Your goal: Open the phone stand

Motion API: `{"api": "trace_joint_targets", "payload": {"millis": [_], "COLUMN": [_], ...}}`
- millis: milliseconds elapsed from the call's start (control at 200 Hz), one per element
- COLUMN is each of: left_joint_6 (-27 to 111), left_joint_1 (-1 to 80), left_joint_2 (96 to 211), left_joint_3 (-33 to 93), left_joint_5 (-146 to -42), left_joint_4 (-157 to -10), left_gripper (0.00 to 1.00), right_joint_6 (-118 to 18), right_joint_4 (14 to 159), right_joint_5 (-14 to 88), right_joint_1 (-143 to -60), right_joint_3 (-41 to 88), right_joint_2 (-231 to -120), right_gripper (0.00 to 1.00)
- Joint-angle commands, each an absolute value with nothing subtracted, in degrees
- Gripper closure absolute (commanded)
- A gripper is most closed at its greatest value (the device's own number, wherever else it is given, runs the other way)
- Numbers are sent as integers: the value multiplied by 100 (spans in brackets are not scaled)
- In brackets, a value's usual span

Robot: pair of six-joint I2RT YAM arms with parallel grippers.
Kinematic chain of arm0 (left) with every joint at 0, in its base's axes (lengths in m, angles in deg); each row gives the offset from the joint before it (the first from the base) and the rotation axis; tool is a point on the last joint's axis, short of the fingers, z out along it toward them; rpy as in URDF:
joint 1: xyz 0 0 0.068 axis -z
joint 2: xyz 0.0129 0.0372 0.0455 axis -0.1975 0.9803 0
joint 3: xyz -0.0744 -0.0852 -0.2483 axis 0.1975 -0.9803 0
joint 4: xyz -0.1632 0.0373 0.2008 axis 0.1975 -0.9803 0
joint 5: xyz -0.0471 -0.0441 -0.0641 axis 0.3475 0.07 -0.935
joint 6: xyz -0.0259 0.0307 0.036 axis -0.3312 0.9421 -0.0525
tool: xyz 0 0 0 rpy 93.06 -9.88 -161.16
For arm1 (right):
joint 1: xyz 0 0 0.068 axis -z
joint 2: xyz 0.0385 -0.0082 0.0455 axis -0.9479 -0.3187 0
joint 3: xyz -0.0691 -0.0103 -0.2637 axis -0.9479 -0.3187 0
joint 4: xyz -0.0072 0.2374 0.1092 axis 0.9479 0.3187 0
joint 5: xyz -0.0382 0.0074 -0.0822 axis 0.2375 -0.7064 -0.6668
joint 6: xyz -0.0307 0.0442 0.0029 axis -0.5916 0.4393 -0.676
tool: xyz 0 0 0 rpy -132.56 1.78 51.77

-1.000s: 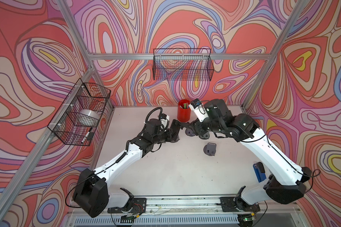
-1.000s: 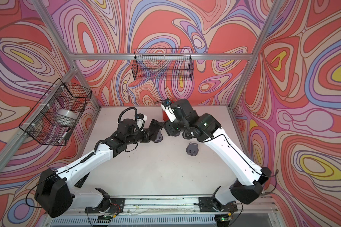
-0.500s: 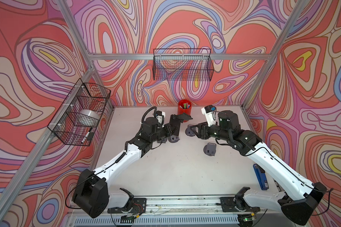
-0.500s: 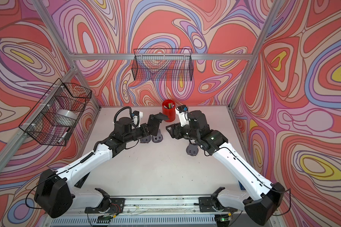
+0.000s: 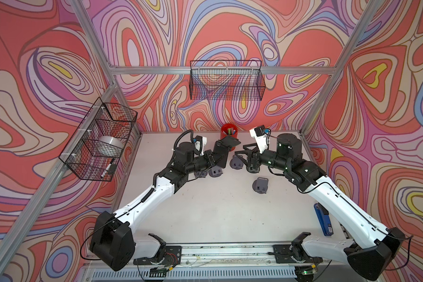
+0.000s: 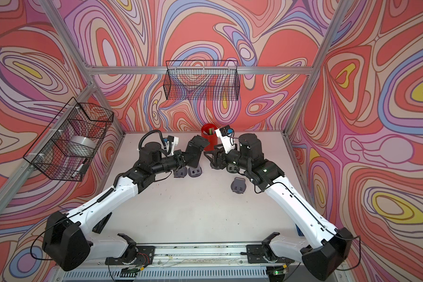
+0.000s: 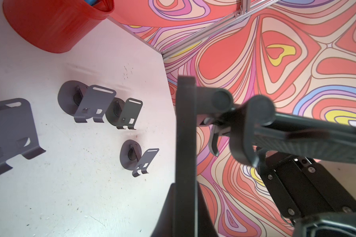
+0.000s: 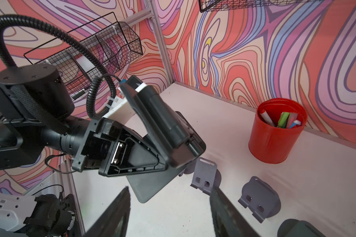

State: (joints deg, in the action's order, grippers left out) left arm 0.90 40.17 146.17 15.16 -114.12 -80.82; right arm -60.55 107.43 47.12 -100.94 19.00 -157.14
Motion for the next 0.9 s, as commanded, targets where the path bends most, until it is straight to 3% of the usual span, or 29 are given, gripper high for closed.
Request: {"api": "trace_joint_targets", "payload": {"millis": [0,301,596,897], "left_joint_6": [-123,-145,-23,35], "left_joint_1": [3979,3979,3979,3985], "left_joint_2": [14430,14441,14465,14561], "left_joint_3": [1690,1684,1684,1666], "left_joint_5": [-11654,-11741,-11725,-11807], "left_joint_4": [-7665,-7567,-7589,-7420], "left_gripper": [100,100,100,100], "right_joint_6": [-6248,-6292,-6146,-5972], "right_joint_4": [10596,10587,10551,10359], "right_joint_5": [4955,5169,5416,5804], "right_joint_1": [-10050,-10049,-10045,-10036], "right_joint_3": [2121,2481,2646,2667], "right_joint_2": [-15897,-16329,-16560,-16703], "right_gripper": [41,48,79,92]}}
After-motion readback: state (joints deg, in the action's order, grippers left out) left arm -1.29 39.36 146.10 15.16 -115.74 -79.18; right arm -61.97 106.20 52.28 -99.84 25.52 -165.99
